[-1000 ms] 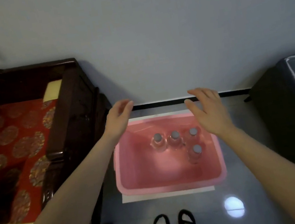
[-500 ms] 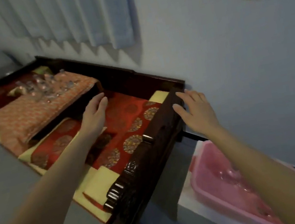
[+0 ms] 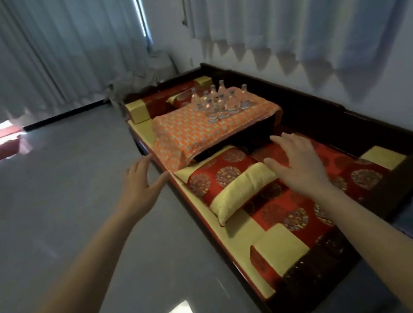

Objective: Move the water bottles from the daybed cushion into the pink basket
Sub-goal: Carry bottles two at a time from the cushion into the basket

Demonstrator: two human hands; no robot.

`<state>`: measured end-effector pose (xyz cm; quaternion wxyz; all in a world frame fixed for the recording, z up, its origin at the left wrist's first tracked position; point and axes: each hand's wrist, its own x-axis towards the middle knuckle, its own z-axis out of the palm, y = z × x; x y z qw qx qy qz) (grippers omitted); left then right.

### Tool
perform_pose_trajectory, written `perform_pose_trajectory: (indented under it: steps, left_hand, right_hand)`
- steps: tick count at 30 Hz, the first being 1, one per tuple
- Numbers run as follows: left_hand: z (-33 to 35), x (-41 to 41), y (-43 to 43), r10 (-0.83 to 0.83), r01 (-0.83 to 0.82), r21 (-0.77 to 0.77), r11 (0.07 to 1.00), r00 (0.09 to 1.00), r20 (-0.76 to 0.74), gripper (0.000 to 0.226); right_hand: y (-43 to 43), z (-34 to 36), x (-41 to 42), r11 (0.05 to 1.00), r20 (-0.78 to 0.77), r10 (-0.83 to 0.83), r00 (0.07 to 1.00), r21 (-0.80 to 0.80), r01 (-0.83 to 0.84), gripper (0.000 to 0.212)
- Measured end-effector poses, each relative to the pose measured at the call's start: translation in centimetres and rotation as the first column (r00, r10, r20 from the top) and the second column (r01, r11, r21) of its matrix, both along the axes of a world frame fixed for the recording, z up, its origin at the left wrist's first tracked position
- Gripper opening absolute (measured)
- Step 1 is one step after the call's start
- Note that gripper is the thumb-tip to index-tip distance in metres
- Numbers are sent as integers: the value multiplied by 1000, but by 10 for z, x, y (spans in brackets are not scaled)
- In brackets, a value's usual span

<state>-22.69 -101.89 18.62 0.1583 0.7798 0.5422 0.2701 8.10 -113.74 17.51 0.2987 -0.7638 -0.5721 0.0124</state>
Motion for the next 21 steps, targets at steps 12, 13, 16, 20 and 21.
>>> perform_pose_trajectory:
  steps: [12, 13, 16, 20, 21]
  left_hand:
    - [-27, -134, 147, 183, -183, -10, 983, 983, 17, 69]
    - [-29, -142, 172, 187, -187, -1, 982, 982, 12, 69]
    - [-32, -159, 224, 197, -197, -9, 980, 980, -12, 69]
    - [-37, -188, 313, 208, -209, -47, 977, 977, -37, 70]
    - [-39, -195, 334, 214, -216, -59, 975, 976, -33, 70]
  right_hand:
    - [214, -20, -115, 985, 29, 172, 985, -15, -172, 60]
    - [242, -24, -120, 985, 18, 171, 985, -9, -171, 60]
    - [302, -30, -128, 988, -32, 152, 988, 11, -152, 60]
    - [401, -35, -144, 986, -60, 165, 984, -5, -166, 58]
    - [422, -37, -148, 986, -74, 161, 984, -16, -163, 58]
